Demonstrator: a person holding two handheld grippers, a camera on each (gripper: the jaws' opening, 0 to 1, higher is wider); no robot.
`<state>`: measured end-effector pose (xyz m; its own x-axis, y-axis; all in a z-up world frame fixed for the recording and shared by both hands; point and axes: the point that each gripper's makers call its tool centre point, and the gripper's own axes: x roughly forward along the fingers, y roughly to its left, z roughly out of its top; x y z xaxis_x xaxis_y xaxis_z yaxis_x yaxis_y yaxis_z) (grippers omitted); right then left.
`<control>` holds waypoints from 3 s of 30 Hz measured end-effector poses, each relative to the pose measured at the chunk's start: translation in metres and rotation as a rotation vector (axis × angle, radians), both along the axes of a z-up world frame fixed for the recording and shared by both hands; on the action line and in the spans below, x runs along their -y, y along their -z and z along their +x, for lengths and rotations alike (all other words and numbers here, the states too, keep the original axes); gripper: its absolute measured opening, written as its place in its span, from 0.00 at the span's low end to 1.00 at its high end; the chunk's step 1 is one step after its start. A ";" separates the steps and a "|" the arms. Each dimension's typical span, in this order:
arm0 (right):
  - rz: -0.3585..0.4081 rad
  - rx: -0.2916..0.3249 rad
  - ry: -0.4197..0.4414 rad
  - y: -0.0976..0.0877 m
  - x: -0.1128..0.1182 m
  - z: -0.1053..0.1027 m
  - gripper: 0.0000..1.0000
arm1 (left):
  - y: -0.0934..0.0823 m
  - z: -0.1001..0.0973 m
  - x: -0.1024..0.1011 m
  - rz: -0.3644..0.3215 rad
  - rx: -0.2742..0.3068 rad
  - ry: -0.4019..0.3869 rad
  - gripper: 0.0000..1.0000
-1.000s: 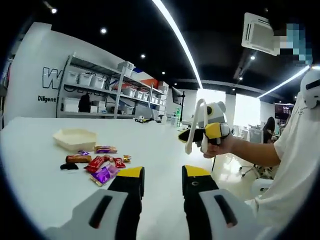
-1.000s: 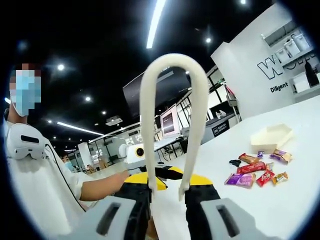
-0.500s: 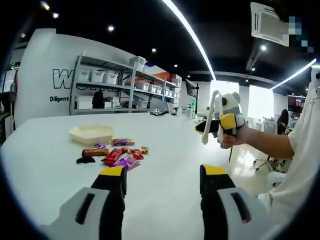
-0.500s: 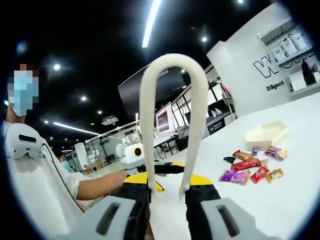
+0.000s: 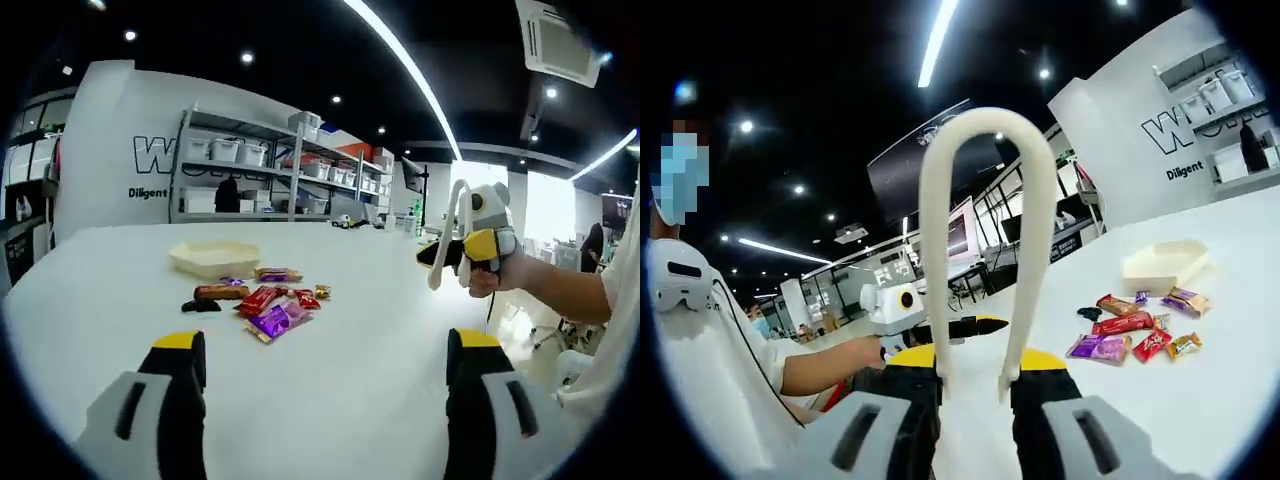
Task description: Place the target food into the container with the food tongs after gripping and lifting it, then release it inside without dropping or visibly crushing the food.
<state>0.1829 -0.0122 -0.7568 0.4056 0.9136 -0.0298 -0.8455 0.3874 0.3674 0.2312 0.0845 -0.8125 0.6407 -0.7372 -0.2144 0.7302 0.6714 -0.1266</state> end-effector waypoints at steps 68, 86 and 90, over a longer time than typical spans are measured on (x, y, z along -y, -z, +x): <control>-0.247 -0.138 0.611 0.056 0.046 0.172 0.19 | 0.019 0.004 -0.028 0.230 0.015 -0.160 0.82; -0.334 -0.113 0.764 0.081 0.040 0.195 0.19 | 0.027 -0.002 -0.039 0.243 -0.007 -0.148 0.77; -0.383 -0.078 0.766 0.083 0.038 0.197 0.19 | 0.027 -0.001 -0.043 0.248 -0.006 -0.152 0.77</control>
